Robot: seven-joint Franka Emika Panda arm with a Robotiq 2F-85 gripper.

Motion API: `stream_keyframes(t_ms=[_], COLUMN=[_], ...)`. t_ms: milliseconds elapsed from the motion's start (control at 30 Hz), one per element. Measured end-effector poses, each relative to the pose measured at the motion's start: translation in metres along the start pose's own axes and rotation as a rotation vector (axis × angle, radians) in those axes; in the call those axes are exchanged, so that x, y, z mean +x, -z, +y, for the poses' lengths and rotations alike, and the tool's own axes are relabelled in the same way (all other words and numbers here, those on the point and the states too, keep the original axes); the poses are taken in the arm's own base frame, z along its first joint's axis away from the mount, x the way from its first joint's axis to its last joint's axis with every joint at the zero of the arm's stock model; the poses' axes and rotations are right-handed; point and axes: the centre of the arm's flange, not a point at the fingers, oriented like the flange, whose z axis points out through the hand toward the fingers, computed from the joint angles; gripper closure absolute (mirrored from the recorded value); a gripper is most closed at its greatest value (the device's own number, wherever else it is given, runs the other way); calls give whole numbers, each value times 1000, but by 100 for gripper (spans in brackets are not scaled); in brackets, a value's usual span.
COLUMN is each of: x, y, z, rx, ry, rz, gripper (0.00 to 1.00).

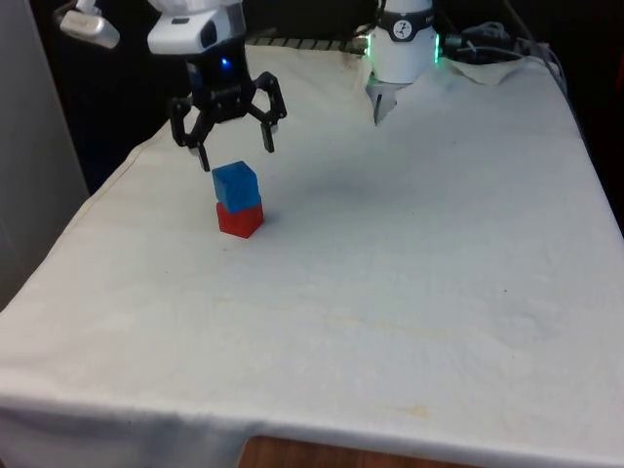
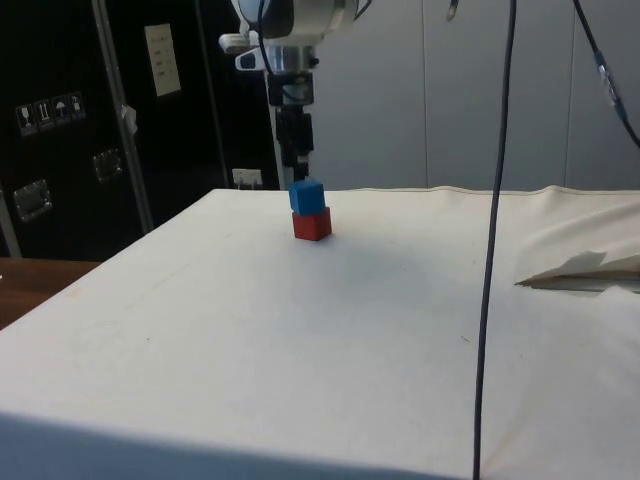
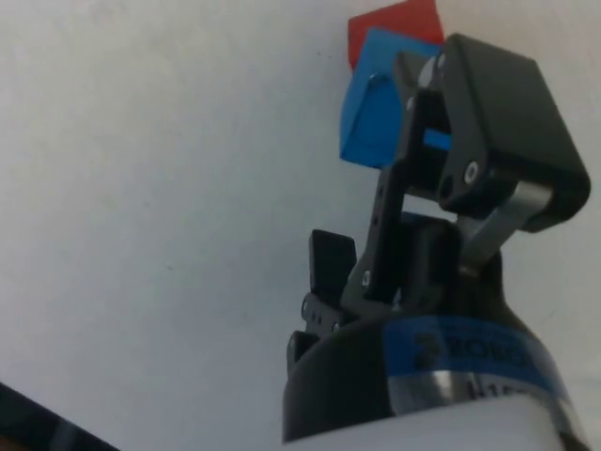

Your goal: Stack the two cubes.

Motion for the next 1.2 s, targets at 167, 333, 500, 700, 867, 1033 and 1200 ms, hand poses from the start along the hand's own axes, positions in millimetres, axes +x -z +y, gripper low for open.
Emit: stream_keyframes(t_ms=[167,333,500,700,867,1033,1200], x=[2,2,3,5,6,4,6], y=[7,18,24,33,41,41,40], z=[-2,-6,-8,-9,-13,-16,-21], rx=[-1,-4,-7,-14,-15,-11,-8], ry=[-11,-40,-60,-91,-117,-128,-137], rz=[9,26,34,48,60,61,61], gripper=[0,0,0,0,0,0,0])
